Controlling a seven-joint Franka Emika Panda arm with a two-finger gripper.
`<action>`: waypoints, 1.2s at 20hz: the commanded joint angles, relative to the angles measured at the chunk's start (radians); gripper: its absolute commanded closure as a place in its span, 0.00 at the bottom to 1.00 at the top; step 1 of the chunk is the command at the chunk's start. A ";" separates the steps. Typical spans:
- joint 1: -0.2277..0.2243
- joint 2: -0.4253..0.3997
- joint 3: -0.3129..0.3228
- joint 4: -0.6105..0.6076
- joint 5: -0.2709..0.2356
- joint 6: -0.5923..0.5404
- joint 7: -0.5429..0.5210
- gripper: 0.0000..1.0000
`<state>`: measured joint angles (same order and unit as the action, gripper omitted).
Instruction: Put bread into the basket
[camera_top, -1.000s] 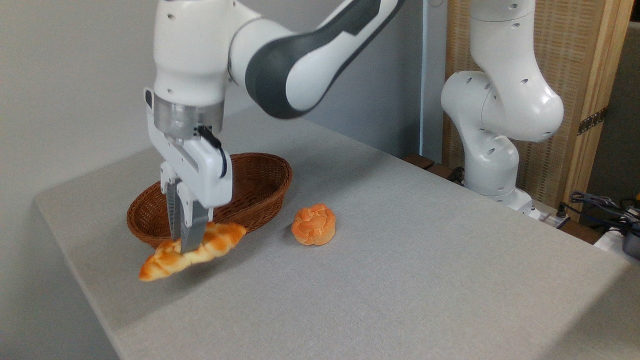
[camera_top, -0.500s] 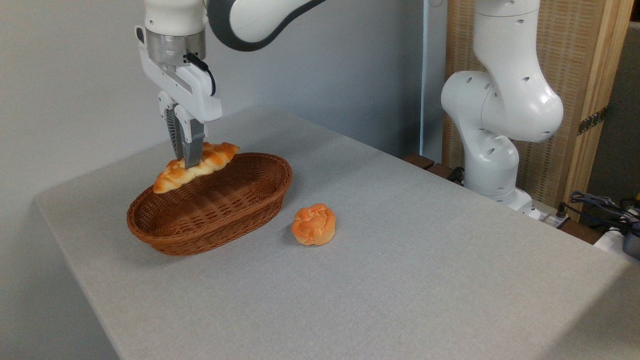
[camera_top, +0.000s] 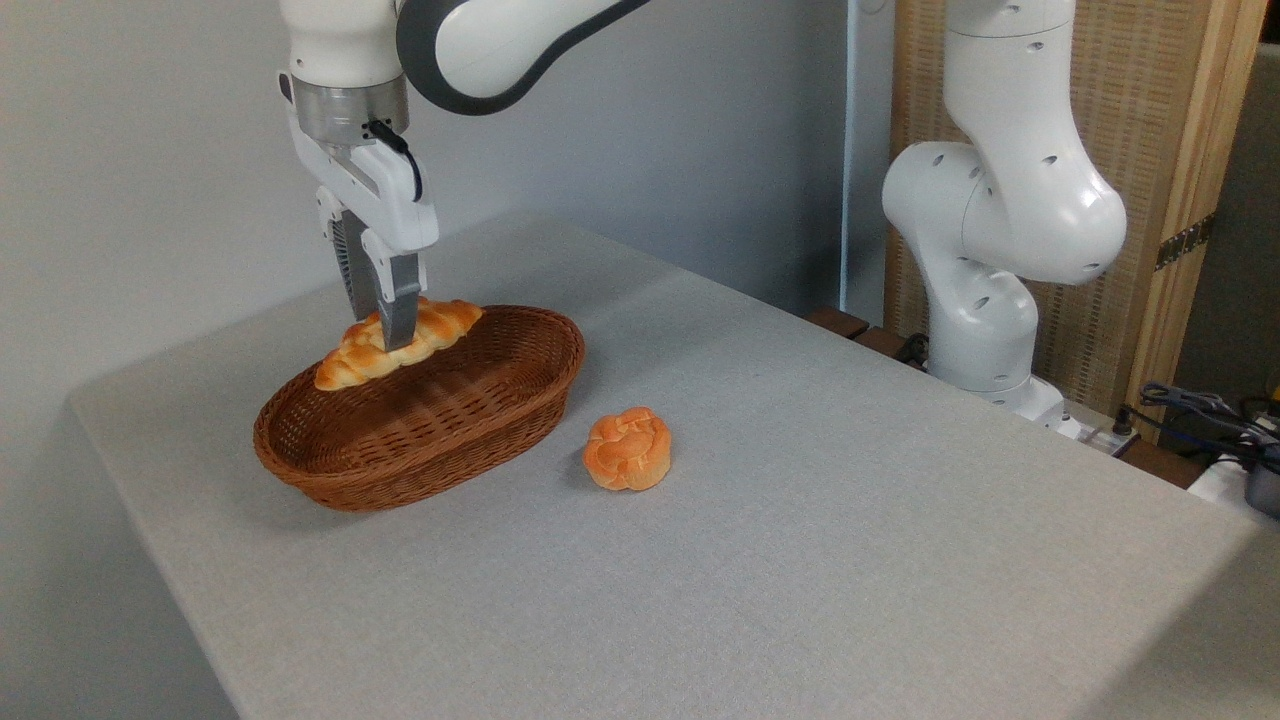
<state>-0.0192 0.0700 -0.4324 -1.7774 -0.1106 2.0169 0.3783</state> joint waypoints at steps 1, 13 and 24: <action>-0.004 -0.001 0.012 0.006 0.014 0.006 0.016 0.00; -0.004 -0.018 0.046 0.047 0.116 -0.095 0.080 0.00; -0.065 -0.055 0.311 0.219 0.117 -0.382 0.200 0.00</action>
<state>-0.0560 0.0332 -0.1994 -1.5811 0.0034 1.6702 0.5647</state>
